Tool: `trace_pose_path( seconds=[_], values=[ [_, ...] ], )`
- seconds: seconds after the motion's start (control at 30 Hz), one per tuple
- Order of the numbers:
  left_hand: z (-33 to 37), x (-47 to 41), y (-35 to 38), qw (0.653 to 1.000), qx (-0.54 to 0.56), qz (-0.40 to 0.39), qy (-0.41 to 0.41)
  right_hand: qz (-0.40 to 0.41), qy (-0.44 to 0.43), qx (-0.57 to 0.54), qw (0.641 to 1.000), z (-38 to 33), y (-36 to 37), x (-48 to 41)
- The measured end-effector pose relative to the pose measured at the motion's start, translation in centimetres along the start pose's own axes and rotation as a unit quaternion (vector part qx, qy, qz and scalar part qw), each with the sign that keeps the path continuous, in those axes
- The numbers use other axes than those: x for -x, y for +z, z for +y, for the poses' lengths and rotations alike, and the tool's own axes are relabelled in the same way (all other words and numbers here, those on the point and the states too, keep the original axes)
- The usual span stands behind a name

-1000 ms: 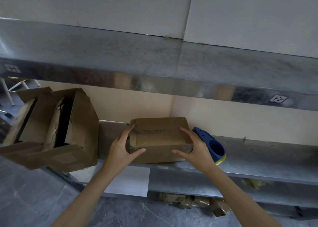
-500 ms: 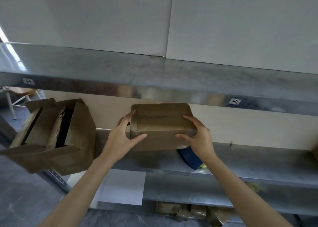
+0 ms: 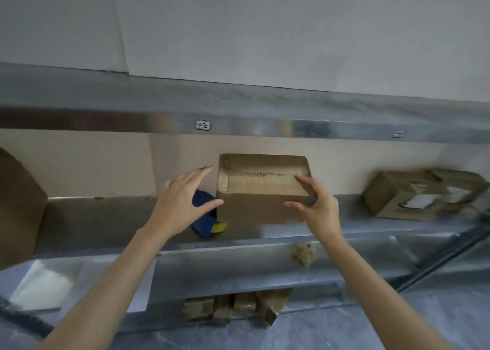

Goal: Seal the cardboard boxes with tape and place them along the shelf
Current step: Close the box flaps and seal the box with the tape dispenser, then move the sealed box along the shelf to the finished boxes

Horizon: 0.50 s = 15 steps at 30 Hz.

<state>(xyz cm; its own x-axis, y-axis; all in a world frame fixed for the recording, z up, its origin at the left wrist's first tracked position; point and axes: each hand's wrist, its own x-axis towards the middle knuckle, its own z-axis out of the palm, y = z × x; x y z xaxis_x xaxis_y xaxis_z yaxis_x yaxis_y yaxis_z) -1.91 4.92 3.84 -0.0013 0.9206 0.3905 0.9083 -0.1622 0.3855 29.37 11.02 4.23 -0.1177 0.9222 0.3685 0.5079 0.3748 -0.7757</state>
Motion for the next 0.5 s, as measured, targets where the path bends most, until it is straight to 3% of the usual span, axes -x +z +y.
trace_pose_path(
  seconds=[0.33,0.5],
  values=[
    [10.1,-5.0,8.5,0.997,-0.036,-0.049,0.040,0.070,0.076,0.026,0.994,9.6,-11.6,0.3],
    [12.1,-8.7,12.5,0.987,-0.130,-0.066,0.068,0.084,0.104,0.032,0.991,14.1,-14.3,-1.8]
  ],
)
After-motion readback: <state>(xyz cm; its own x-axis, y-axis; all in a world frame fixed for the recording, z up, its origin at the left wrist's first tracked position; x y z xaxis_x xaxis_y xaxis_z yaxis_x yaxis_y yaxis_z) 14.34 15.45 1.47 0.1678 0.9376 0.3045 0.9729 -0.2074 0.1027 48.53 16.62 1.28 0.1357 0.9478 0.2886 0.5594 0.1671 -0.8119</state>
